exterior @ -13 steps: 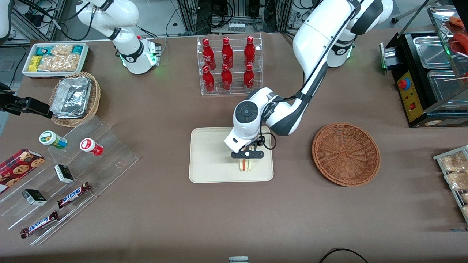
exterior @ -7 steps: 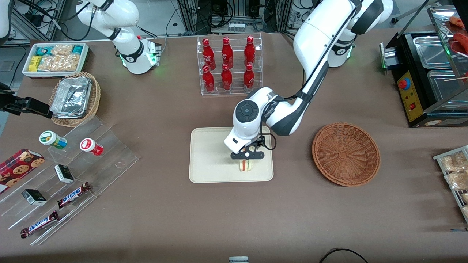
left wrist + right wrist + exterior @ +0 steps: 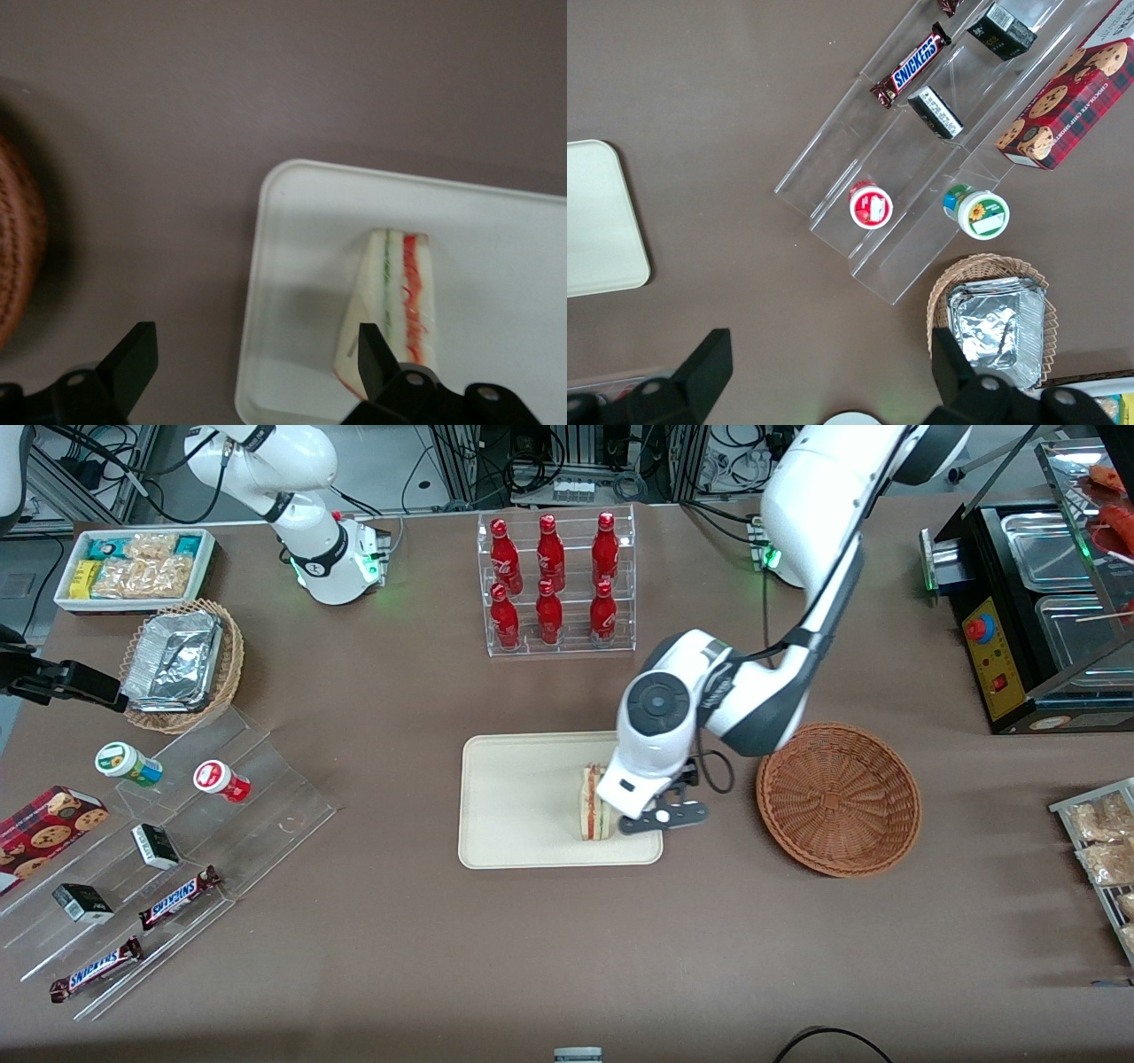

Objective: Place sandwich from basket to tray

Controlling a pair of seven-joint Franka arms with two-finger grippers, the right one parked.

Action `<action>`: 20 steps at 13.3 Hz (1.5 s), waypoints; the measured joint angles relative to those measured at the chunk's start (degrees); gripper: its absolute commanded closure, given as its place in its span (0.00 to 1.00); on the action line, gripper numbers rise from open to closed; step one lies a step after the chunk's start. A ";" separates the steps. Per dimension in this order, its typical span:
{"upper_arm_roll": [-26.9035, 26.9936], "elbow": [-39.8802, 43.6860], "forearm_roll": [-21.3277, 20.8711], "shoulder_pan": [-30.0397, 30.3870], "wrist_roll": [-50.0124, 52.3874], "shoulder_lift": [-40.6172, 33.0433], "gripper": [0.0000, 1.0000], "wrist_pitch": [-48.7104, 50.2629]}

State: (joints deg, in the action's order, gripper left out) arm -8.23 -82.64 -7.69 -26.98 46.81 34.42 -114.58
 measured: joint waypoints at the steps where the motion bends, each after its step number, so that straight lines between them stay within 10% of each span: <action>1: 0.07 0.01 0.14 1.84 -1.39 -0.69 0.00 0.04; 20: -5.62 -1.81 4.61 29.81 -30.33 -15.87 0.00 19.50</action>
State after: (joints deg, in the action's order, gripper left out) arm -13.85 -84.45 -3.08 2.84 16.48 18.54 -95.07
